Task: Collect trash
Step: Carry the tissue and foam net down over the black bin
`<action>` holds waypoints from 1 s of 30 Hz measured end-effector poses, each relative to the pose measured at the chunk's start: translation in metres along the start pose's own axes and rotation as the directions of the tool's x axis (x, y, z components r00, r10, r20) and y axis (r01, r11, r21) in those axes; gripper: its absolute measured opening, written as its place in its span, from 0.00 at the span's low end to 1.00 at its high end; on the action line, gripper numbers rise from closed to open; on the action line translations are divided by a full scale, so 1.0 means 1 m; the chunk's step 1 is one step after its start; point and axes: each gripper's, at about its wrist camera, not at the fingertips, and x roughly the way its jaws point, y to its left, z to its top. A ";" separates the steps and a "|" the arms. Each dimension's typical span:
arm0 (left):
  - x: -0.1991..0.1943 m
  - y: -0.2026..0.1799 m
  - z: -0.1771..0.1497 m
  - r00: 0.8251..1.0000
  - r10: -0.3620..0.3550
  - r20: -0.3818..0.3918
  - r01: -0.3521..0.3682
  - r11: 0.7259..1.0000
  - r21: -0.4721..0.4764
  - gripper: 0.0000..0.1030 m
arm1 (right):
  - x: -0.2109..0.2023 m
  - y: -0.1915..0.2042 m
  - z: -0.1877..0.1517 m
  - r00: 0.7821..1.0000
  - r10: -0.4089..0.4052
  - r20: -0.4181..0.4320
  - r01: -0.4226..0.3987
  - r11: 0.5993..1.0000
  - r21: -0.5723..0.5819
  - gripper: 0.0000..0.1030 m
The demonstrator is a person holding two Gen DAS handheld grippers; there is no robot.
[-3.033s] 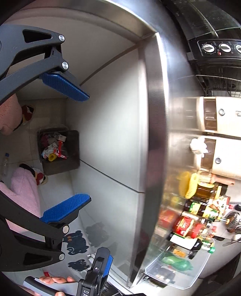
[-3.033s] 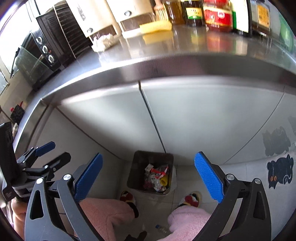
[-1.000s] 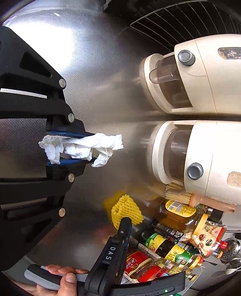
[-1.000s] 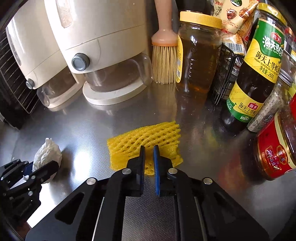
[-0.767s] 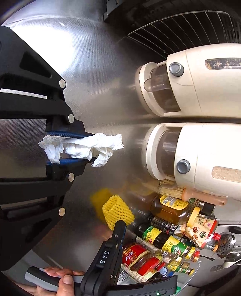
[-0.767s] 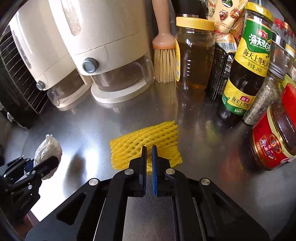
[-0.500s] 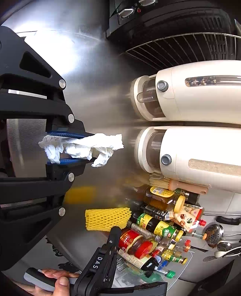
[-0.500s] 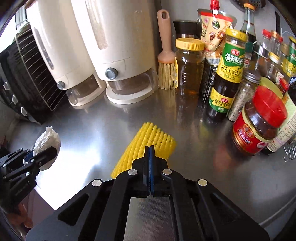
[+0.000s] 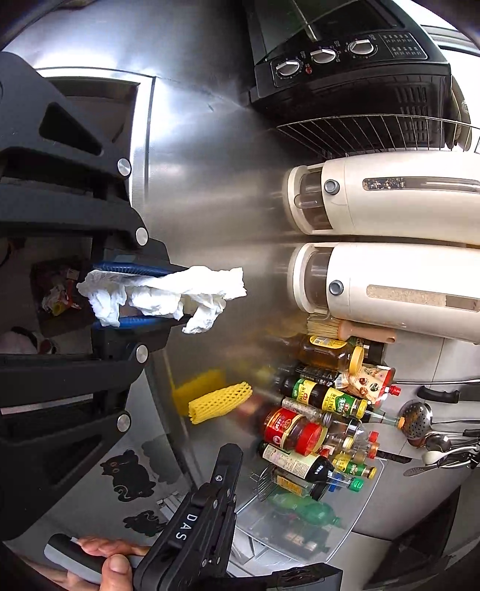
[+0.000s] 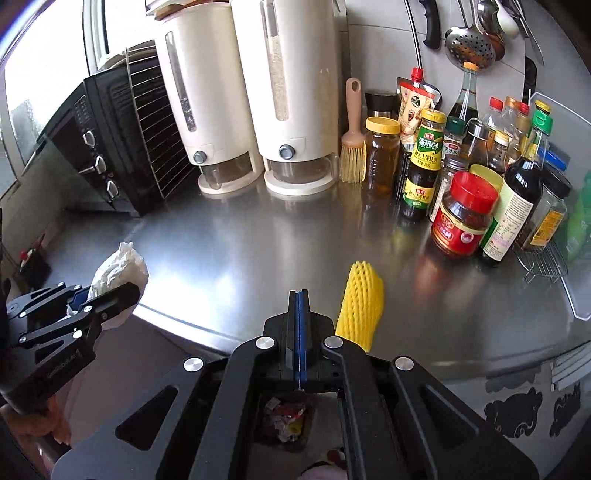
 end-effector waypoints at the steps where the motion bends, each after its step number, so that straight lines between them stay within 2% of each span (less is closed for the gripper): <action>1: -0.002 0.000 -0.002 1.000 0.000 0.001 0.000 1.000 -0.001 0.17 | -0.002 0.001 -0.004 1.000 -0.004 -0.003 0.004 1.000 0.002 0.01; 7: -0.003 0.002 -0.011 1.000 -0.013 0.001 0.013 1.000 -0.009 0.17 | 0.010 -0.010 -0.009 0.997 -0.069 -0.035 0.070 0.997 0.035 0.06; 8: -0.003 0.003 -0.012 1.000 -0.017 0.000 0.017 1.000 -0.010 0.17 | 0.015 -0.012 -0.010 0.996 -0.075 -0.050 0.077 0.996 0.036 0.14; 9: -0.002 0.002 -0.013 1.000 -0.021 0.000 0.021 1.000 -0.009 0.17 | 0.022 -0.015 -0.012 0.995 -0.074 -0.065 0.077 0.996 0.046 0.44; 10: -0.001 0.002 -0.014 1.000 -0.022 0.000 0.022 1.000 -0.007 0.17 | 0.027 -0.019 -0.014 0.995 -0.072 -0.063 0.076 0.995 0.064 0.58; 11: 0.000 0.001 -0.014 1.000 -0.022 0.002 0.022 1.000 -0.002 0.17 | 0.031 -0.023 -0.016 0.995 -0.083 -0.055 0.087 0.994 0.073 0.61; 17: 0.010 0.002 -0.015 0.999 -0.045 0.007 0.045 0.999 -0.013 0.17 | 0.068 -0.039 -0.021 0.991 -0.082 -0.101 0.094 0.989 0.115 0.59; 22: 0.022 0.002 -0.015 0.999 -0.049 -0.002 0.049 0.999 -0.015 0.17 | 0.096 -0.045 -0.027 0.988 -0.066 -0.138 0.084 0.988 0.127 0.50; 25: 0.026 0.002 -0.016 0.999 -0.044 -0.008 0.044 0.999 -0.006 0.17 | 0.107 -0.047 -0.029 0.988 -0.048 -0.146 0.068 0.989 0.130 0.36; 28: 0.026 0.003 -0.018 0.999 -0.044 -0.010 0.043 0.999 -0.011 0.17 | 0.105 -0.040 -0.027 0.991 -0.068 -0.118 0.079 0.992 0.097 0.14; 30: 0.023 0.002 -0.022 0.999 -0.044 -0.009 0.044 0.999 -0.015 0.17 | 0.098 -0.037 -0.025 0.992 -0.069 -0.105 0.078 0.993 0.084 0.12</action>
